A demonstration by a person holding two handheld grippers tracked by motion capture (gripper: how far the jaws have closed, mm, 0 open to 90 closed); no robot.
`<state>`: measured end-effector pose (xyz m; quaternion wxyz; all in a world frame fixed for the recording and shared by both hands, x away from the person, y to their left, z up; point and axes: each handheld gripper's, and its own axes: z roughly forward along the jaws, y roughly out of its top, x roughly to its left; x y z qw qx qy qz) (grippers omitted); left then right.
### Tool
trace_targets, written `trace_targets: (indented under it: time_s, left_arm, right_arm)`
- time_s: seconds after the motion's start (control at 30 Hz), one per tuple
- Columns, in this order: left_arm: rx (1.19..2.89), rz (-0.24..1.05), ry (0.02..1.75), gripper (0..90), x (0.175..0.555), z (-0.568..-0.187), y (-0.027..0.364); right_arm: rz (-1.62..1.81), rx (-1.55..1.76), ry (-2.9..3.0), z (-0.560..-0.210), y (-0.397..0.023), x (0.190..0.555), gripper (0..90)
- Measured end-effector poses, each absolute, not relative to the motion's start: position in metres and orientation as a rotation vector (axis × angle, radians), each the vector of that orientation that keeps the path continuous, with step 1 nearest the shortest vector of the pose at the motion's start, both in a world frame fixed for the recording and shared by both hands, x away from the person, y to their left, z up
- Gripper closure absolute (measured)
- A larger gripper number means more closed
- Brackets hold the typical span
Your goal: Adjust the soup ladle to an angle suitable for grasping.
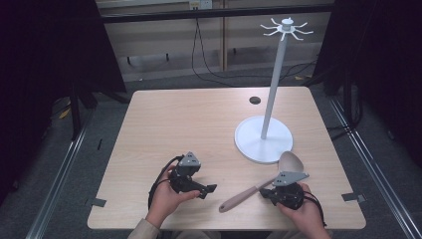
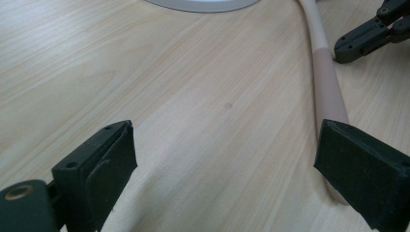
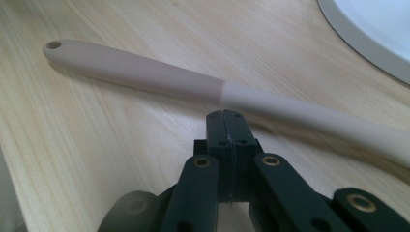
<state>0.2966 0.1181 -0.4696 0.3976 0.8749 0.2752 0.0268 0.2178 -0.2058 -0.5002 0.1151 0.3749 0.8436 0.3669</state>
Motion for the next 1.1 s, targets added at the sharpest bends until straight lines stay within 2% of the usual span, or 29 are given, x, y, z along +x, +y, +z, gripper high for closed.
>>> trace_targets:
  time_s: [1.1]
  left_arm:
    - [2.172,0.123,0.803,6.3,0.292,-0.47,0.158]
  right_arm:
    - [1.111,1.129,2.428,-0.505,-0.155,0.263,90.0]
